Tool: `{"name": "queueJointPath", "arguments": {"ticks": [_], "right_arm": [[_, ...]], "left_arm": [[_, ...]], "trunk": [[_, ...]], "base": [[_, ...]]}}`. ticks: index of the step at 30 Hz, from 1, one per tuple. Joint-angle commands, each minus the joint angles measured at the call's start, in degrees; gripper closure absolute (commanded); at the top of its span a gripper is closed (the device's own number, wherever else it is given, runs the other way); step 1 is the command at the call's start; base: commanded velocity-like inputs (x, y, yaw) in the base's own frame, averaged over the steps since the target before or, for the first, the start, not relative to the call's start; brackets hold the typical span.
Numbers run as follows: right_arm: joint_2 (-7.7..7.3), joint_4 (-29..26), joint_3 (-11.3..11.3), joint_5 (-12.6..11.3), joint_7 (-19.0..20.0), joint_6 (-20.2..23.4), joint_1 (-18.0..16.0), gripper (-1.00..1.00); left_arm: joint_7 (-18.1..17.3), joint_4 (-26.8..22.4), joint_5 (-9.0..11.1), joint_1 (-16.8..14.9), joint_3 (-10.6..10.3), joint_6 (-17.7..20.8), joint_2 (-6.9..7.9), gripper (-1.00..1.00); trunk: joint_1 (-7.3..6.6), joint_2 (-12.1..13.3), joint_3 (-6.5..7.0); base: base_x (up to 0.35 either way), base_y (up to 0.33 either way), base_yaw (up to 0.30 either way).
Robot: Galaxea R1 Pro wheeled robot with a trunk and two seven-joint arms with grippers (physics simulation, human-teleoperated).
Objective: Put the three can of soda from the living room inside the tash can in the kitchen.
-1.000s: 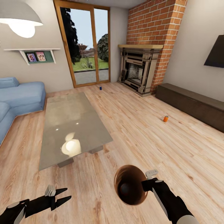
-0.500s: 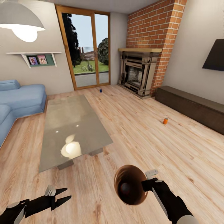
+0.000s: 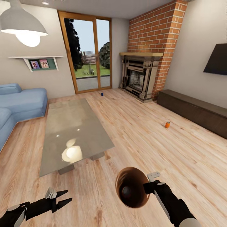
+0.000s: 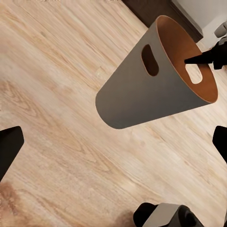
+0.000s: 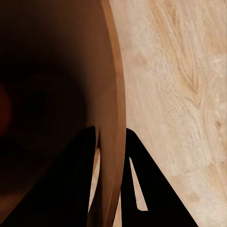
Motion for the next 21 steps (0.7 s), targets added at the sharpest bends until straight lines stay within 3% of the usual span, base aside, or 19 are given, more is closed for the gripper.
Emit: {"name": "queueJointPath", "arguments": {"ticks": [1,21], "right_arm": [[0.01,-0.03,-0.01,-0.43,0.27,0.01,-0.02,1.00],[0.01,-0.08,0.04,-0.43,0.28,0.01,-0.02,1.00]], "left_arm": [[0.00,0.02,0.00,0.00,0.00,0.00,-0.01,-1.00],[0.01,0.02,0.00,0.00,0.00,-0.01,0.00,-1.00]], "trunk": [[0.00,0.00,0.10],[0.00,0.00,1.81]], "base": [[0.000,0.000,0.000],[0.001,-0.004,0.000]]}}
